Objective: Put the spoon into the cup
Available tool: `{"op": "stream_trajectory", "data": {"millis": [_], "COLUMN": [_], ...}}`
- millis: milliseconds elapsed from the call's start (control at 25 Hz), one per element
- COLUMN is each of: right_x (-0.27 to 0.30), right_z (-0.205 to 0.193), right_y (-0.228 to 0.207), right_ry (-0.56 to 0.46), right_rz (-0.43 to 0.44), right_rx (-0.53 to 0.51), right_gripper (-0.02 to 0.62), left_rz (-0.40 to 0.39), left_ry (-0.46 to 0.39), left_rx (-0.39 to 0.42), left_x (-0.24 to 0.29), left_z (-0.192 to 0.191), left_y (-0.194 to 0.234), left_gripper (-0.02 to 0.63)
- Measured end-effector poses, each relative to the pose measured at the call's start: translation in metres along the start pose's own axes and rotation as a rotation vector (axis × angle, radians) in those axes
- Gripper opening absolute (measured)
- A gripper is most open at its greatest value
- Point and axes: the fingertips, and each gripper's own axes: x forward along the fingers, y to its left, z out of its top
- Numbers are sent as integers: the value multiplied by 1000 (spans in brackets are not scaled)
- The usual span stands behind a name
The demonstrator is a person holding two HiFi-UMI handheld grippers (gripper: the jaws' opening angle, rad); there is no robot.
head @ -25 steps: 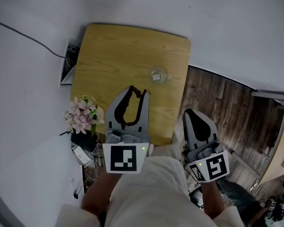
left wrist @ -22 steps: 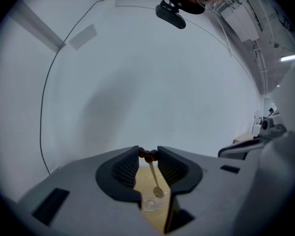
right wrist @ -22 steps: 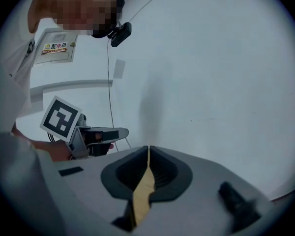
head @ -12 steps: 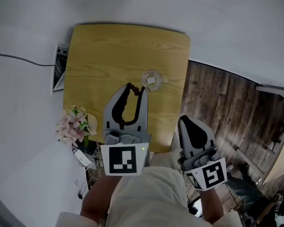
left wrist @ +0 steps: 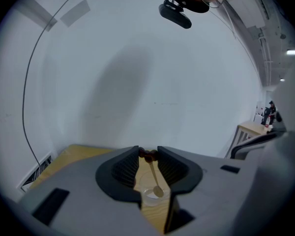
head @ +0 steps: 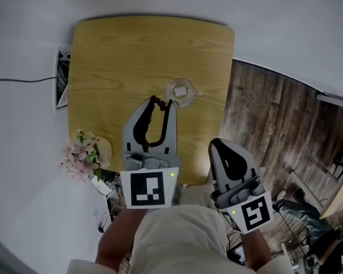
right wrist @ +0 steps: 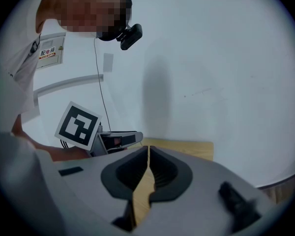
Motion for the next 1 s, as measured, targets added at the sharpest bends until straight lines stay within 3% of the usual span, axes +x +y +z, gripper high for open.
{"op": "stream_trajectory", "data": {"millis": [240,1000], "right_x": [7,11], "right_z": [-18,-34], "right_y": [-7,-20], "right_ry": [8,19], "right_rz": [-12,-23], "right_rx": [58,101], "right_gripper": [34,34], "left_rz": [-3,38], "left_ry": [35,108], "left_rx": [-1,33], "left_x": [13,37], "left_z": [-24,-71], "left_y": [0,2], "left_gripper": [124,126]}}
